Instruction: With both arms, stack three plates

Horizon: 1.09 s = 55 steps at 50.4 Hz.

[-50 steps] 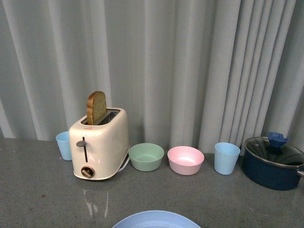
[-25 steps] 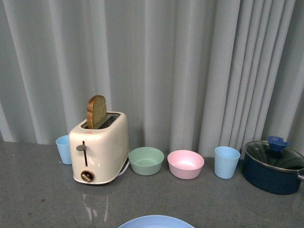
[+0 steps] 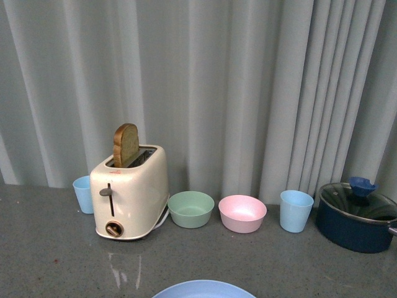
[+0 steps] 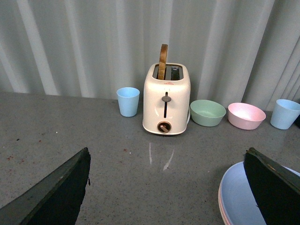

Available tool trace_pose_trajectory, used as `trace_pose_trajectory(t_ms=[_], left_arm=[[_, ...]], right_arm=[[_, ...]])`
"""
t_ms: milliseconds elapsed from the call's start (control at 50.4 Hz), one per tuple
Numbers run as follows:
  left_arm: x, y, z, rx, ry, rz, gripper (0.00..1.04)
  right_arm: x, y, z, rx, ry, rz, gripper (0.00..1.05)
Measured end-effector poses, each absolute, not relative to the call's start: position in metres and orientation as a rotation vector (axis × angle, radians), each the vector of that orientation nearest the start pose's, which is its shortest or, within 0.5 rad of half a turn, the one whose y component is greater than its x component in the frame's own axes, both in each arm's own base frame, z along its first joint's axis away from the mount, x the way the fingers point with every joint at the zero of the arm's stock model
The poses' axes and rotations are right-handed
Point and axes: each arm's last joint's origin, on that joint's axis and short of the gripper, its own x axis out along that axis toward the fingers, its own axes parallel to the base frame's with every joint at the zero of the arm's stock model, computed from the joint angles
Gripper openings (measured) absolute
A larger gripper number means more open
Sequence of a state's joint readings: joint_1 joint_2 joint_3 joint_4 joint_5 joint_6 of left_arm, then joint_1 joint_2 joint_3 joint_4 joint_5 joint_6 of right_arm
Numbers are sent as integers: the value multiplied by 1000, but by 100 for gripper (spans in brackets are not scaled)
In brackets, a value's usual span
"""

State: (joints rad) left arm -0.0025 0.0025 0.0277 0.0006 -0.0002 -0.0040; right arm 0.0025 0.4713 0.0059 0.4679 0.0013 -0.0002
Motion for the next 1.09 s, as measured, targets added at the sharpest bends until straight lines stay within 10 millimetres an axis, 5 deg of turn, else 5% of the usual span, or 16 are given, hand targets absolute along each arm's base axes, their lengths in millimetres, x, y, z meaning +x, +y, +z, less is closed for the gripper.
trace_pose_trajectory(t_ms=[1091], left_arm=[[96,0,173,-4,-27,-2,98]], right_arm=[[98,0,165,0,-3,3,3]])
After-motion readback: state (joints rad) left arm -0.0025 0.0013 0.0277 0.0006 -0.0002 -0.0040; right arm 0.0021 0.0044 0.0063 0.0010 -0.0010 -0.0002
